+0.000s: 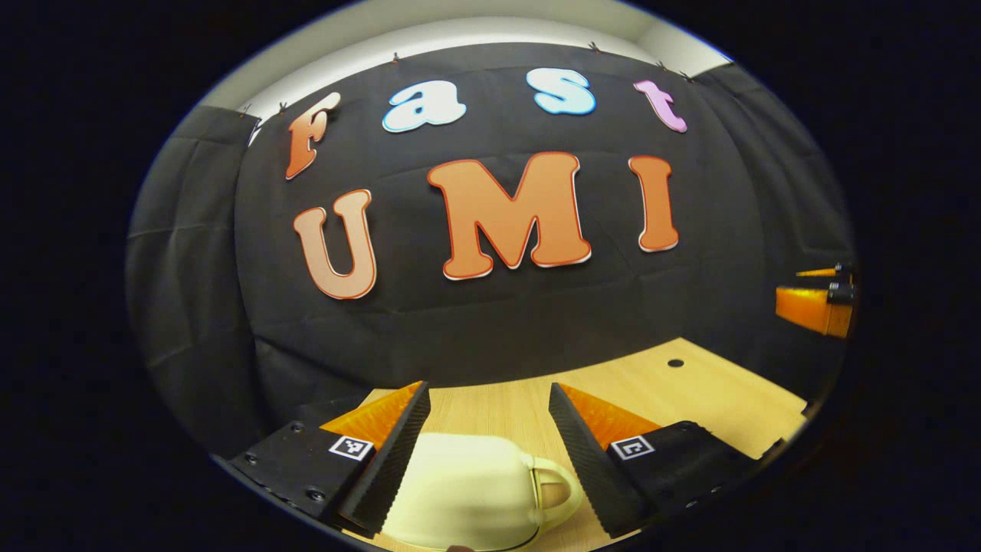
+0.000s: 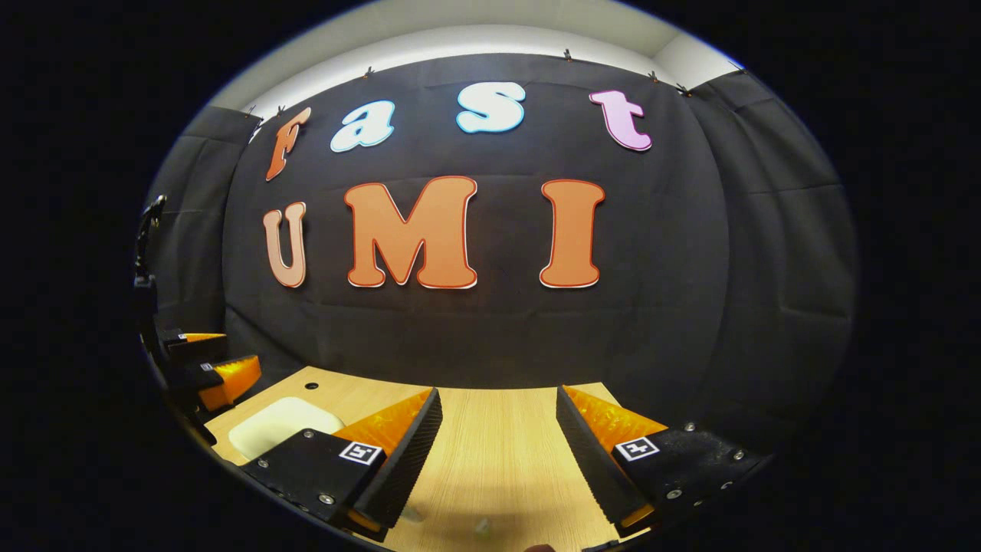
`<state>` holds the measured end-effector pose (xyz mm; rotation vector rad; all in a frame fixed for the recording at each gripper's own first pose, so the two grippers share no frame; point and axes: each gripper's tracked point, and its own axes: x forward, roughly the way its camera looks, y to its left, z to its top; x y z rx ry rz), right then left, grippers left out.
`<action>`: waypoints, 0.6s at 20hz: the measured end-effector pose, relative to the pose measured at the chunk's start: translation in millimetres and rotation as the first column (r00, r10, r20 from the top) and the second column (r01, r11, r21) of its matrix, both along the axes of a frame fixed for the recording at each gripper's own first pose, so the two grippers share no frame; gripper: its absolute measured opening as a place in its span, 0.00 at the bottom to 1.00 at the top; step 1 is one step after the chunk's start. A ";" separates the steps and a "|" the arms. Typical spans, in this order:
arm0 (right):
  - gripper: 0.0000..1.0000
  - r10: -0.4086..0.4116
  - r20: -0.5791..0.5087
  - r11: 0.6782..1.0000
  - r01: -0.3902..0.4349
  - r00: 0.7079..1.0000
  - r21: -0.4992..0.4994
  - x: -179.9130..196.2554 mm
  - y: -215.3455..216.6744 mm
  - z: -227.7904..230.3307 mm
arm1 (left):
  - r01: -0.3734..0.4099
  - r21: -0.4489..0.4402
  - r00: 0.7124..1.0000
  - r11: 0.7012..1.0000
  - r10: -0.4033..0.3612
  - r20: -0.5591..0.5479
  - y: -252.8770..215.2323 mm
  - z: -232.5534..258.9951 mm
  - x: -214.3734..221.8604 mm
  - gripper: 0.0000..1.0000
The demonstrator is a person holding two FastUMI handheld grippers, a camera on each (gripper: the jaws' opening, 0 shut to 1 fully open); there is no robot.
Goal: First open the suitcase, pack the skin care products into it, and then close the suitcase.
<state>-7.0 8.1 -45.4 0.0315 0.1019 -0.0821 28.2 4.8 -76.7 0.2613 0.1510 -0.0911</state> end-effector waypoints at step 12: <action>0.95 -0.114 -0.155 0.992 0.121 0.981 0.032 -39.7 -68.6 -61.7 | 0.284 0.393 0.929 0.875 -0.149 -0.338 -59.9 -176.1 -32.7 0.98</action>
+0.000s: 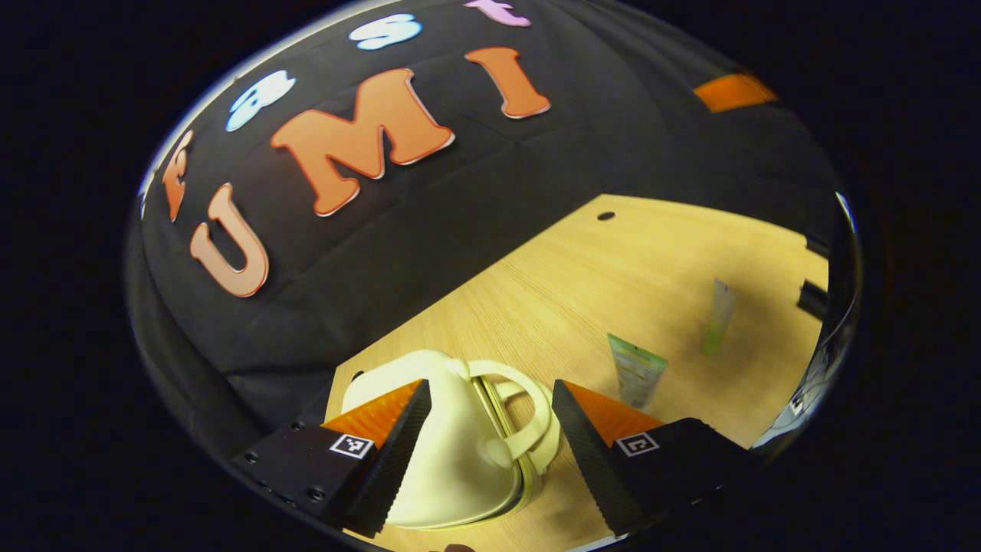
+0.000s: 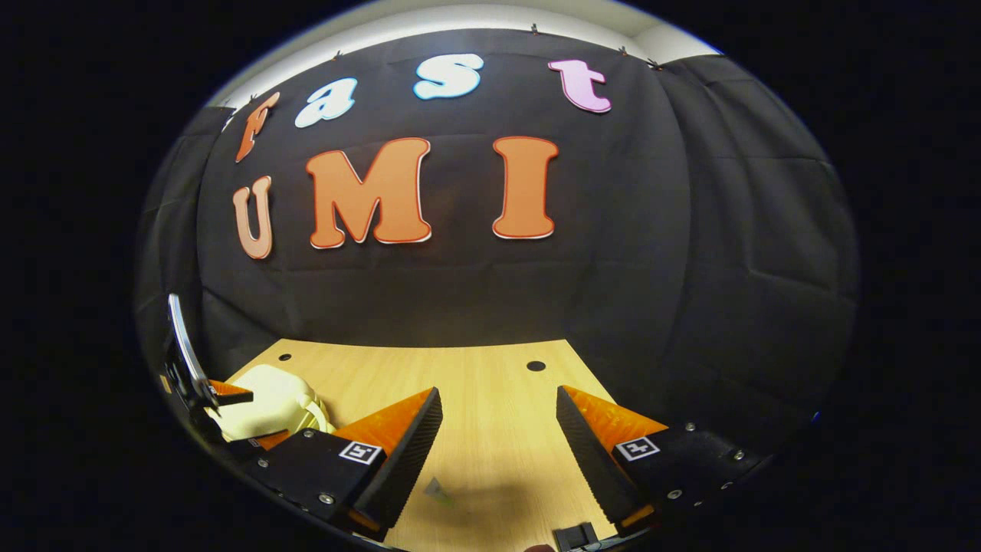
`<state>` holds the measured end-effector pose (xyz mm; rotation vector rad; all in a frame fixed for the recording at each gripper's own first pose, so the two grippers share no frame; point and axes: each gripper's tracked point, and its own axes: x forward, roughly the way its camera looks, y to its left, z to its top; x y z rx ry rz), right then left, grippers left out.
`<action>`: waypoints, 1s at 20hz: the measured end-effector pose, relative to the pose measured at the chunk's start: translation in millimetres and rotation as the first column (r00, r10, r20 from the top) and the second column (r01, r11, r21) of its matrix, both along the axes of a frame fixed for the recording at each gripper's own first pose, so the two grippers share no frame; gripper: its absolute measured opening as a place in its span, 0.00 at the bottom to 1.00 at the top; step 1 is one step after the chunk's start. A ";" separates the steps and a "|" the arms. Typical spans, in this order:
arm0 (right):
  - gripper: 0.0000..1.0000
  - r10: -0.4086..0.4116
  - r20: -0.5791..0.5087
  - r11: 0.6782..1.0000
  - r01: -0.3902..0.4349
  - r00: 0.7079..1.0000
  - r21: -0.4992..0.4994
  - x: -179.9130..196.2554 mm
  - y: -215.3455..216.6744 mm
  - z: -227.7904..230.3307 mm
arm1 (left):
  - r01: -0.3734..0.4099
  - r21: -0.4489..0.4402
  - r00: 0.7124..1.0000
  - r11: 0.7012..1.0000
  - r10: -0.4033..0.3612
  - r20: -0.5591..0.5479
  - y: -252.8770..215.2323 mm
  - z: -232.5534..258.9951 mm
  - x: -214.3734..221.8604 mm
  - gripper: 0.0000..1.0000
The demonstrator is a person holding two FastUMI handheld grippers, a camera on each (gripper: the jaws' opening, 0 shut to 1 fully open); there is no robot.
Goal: First open the suitcase, pack the skin care products into it, and then close the suitcase.
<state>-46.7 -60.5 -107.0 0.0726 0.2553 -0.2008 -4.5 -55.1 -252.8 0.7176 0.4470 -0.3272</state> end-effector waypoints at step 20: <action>0.95 -0.106 -0.111 0.992 0.113 0.988 0.060 -12.2 -47.4 -43.3 | 0.189 0.521 0.975 0.833 -0.095 -0.201 23.1 -85.0 16.9 0.98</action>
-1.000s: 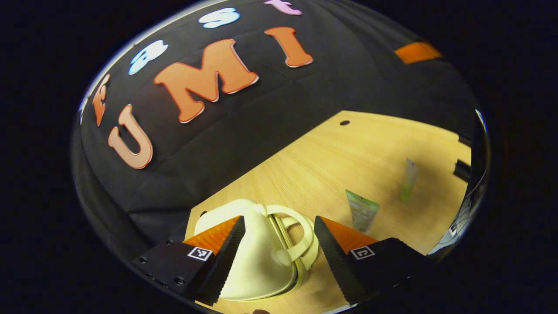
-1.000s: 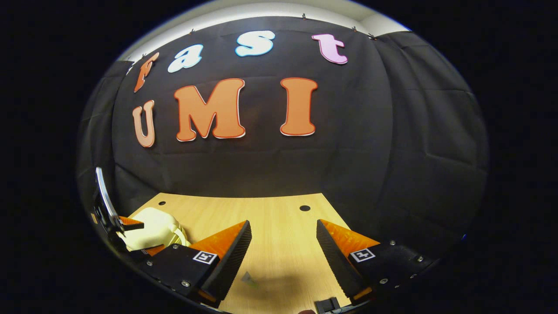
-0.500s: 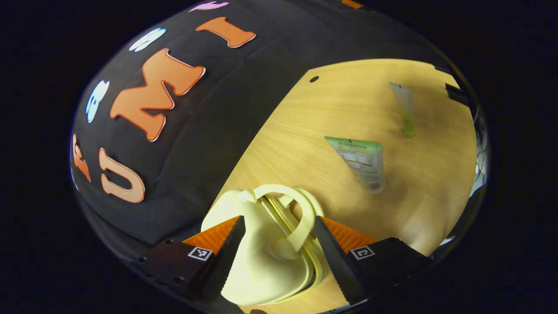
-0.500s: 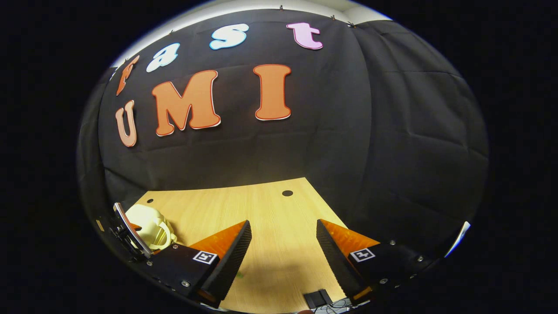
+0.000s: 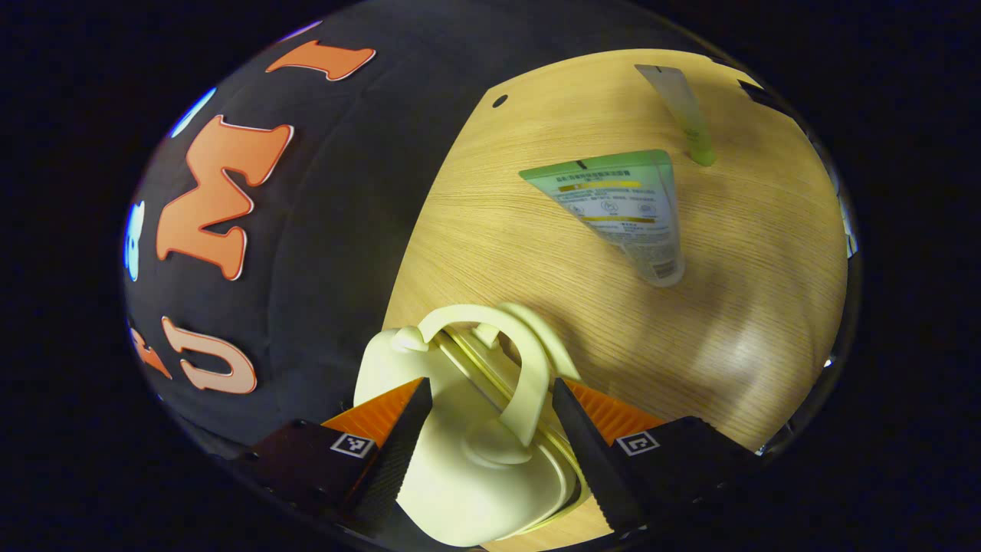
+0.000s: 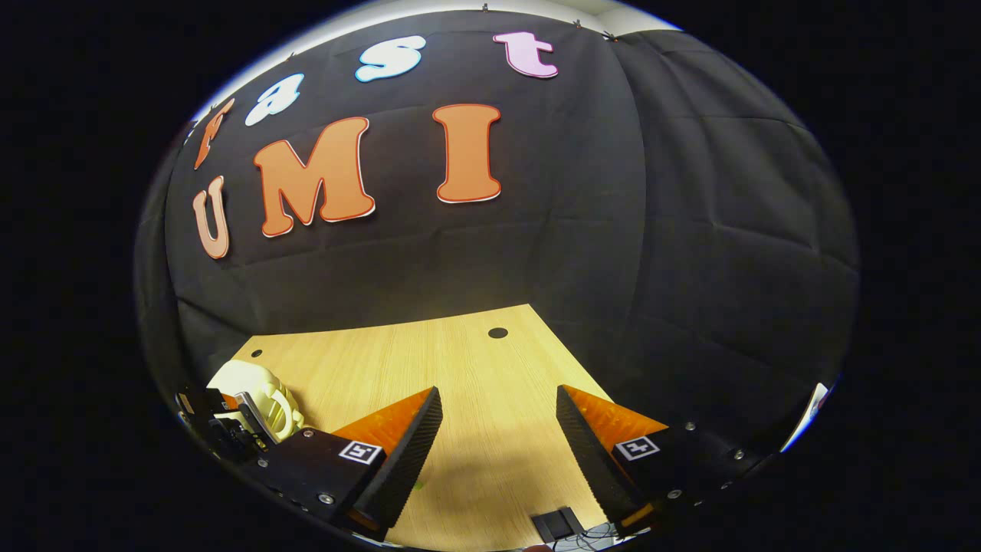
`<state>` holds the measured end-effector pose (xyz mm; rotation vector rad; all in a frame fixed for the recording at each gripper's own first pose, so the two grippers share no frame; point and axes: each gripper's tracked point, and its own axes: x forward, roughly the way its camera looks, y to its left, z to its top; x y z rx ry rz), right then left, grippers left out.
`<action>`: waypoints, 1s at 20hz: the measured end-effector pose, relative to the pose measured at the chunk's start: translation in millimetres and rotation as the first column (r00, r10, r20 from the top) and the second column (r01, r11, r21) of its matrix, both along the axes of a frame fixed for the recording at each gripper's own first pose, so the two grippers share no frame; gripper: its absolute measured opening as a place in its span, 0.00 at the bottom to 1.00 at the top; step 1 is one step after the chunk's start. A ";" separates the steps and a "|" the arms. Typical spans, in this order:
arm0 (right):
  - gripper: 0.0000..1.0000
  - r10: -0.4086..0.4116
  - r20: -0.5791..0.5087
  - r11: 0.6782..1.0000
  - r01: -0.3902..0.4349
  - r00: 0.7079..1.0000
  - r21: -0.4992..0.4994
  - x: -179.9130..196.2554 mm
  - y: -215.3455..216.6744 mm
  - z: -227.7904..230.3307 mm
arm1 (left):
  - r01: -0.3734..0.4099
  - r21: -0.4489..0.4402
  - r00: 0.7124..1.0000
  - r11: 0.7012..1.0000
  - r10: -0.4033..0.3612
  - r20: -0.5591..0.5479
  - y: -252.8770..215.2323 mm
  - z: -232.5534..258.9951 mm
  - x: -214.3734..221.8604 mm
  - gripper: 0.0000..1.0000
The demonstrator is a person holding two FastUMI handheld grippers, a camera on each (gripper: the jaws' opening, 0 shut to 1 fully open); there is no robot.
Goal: First open the suitcase, pack the skin care products into it, and then close the suitcase.
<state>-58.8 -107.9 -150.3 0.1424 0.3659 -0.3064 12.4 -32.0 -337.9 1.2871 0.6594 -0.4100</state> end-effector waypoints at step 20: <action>0.95 0.055 0.034 0.998 -0.056 0.998 0.014 32.0 53.0 17.0 | -0.273 -0.494 0.961 0.826 0.214 -0.173 -0.7 58.3 13.1 0.10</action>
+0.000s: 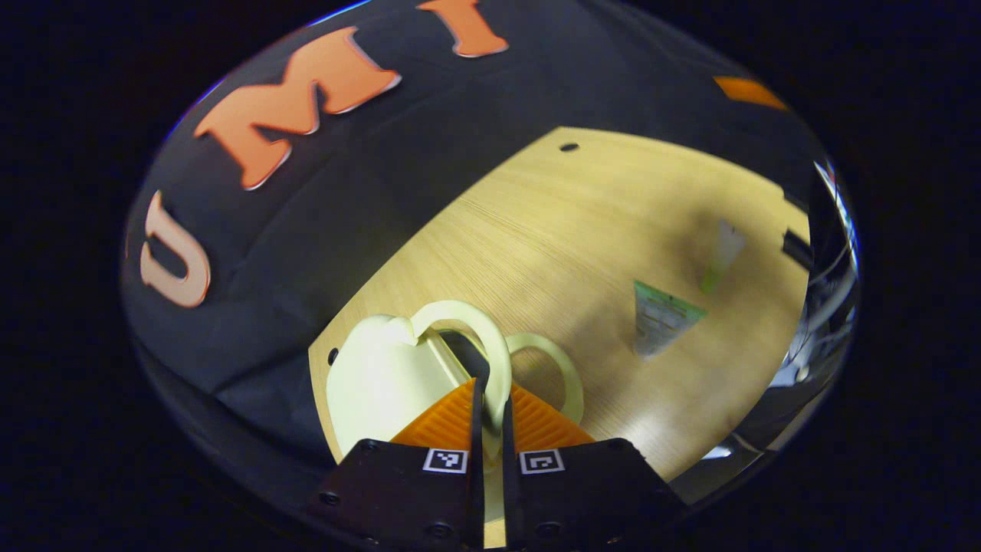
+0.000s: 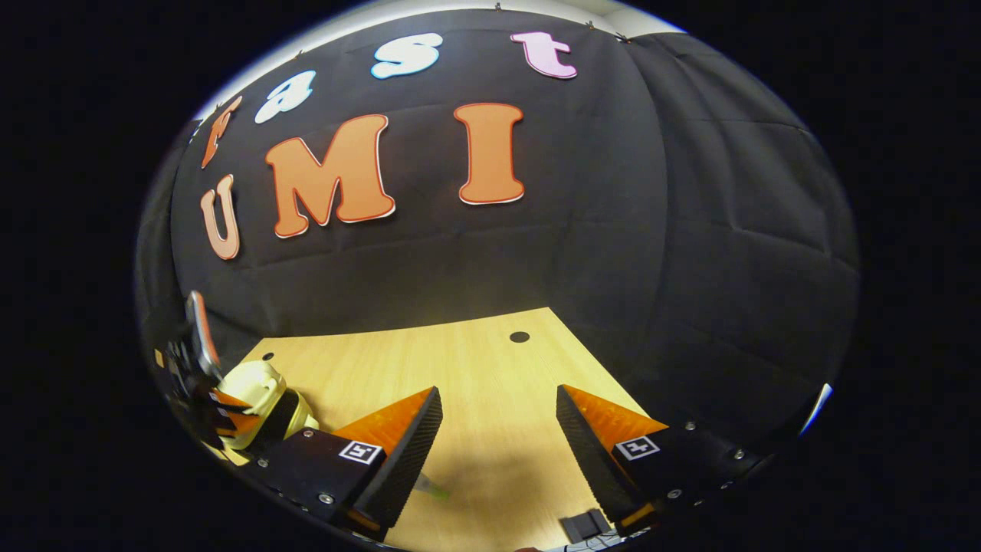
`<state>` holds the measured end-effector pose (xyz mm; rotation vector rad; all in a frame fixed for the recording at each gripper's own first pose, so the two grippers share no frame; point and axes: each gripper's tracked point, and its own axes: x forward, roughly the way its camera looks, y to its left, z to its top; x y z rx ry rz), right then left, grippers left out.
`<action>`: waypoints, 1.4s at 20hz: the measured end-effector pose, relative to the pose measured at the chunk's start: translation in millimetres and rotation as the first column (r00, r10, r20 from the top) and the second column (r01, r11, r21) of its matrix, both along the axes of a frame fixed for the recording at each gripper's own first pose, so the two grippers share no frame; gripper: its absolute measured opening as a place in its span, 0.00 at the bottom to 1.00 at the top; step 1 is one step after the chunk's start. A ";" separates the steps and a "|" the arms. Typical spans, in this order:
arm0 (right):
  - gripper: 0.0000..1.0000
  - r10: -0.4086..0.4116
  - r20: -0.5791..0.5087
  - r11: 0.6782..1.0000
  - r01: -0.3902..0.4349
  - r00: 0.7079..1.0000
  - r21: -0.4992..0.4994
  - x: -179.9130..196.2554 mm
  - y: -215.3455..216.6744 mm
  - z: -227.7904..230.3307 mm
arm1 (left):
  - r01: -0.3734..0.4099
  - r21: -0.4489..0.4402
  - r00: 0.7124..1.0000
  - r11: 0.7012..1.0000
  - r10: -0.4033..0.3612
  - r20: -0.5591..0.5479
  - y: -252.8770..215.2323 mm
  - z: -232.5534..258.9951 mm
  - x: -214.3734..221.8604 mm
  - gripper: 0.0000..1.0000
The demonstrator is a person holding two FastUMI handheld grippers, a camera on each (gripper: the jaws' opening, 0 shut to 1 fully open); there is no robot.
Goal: First open the suitcase, pack the skin care products into it, and then close the suitcase.
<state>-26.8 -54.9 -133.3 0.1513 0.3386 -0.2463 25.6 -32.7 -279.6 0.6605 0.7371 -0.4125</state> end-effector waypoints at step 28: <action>0.95 0.134 0.065 0.991 -0.133 0.989 -0.019 38.3 233.8 67.7 | -0.539 -0.541 0.827 0.645 0.526 -0.198 325.3 -47.4 46.6 0.10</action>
